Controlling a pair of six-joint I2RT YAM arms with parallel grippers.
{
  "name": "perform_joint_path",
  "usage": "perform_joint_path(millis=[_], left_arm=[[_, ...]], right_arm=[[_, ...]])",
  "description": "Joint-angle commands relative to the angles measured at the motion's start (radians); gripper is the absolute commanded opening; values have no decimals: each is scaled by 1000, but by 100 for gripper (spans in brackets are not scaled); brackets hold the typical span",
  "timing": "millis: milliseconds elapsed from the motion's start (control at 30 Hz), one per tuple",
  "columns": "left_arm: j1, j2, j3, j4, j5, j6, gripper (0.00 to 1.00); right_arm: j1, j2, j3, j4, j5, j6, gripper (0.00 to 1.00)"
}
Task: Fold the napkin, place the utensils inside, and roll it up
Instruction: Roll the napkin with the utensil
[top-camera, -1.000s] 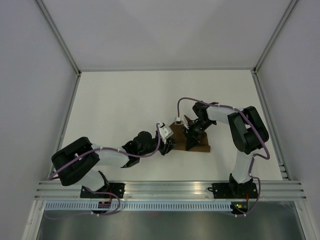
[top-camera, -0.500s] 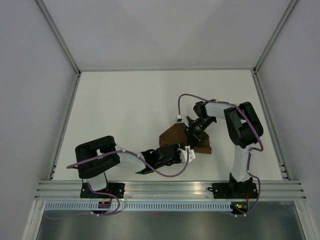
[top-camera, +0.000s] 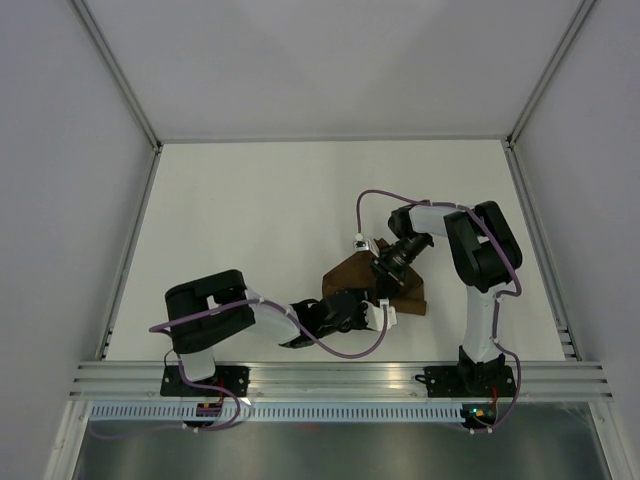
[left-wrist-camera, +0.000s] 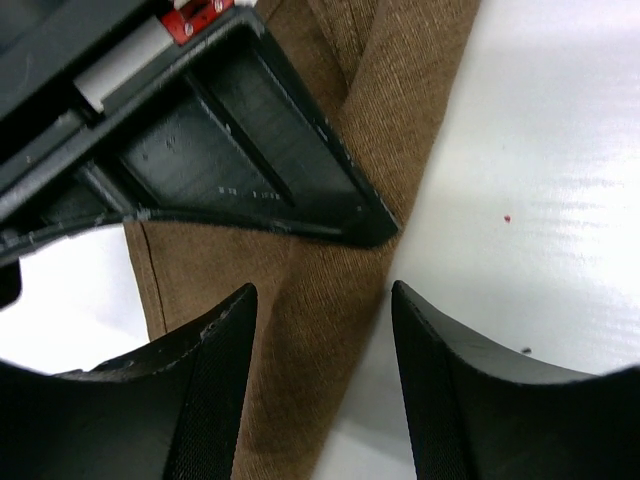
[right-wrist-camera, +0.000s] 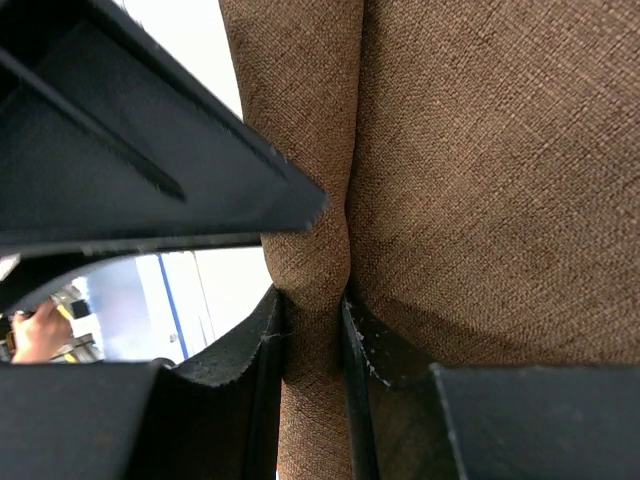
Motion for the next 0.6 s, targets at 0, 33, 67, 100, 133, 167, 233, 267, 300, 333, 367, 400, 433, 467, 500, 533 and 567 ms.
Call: perform_joint_path(millis=[0, 33, 67, 100, 133, 167, 233, 267, 300, 333, 367, 400, 433, 467, 500, 533, 567], left_arm=[[-12, 39, 45, -27, 10, 66, 62], [-14, 50, 48, -32, 13, 66, 62], [-12, 51, 56, -43, 26, 63, 61], [-14, 58, 60, -52, 33, 62, 60], [-14, 58, 63, -60, 42, 50, 59], [-14, 62, 76, -96, 67, 40, 56], [-14, 65, 86, -130, 91, 7, 52], [-14, 67, 89, -143, 114, -4, 49], [-14, 70, 89, -150, 124, -15, 47], [-14, 73, 89, -158, 130, -38, 44], [-14, 74, 92, -164, 147, -47, 38], [-14, 82, 96, -181, 154, -58, 35], [-14, 84, 99, -190, 159, -81, 29], [-12, 85, 102, -207, 168, -92, 19], [-12, 84, 103, -215, 176, -105, 14], [-9, 82, 105, -216, 185, -133, 11], [-5, 78, 94, -216, 222, -147, 4]], right_arm=[[-2, 74, -17, 108, 201, -85, 0], [-2, 75, -16, 108, 199, -85, 0], [-3, 75, -14, 108, 199, -85, 1], [-5, 77, -13, 106, 198, -85, 0], [-3, 77, -10, 106, 198, -85, 0], [-3, 77, -10, 103, 196, -85, 0], [-3, 77, -8, 102, 198, -85, 0], [-3, 77, -5, 102, 198, -85, 0], [-3, 78, -2, 102, 199, -85, 0], [-3, 81, 1, 100, 198, -85, 0], [-3, 81, 3, 97, 196, -87, 2], [-3, 80, 6, 97, 195, -87, 3], [-5, 77, 6, 97, 195, -87, 5], [-5, 75, 7, 96, 193, -87, 10], [-5, 71, 9, 94, 193, -87, 13], [-5, 64, 9, 91, 192, -89, 16], [-5, 58, 9, 87, 190, -90, 24]])
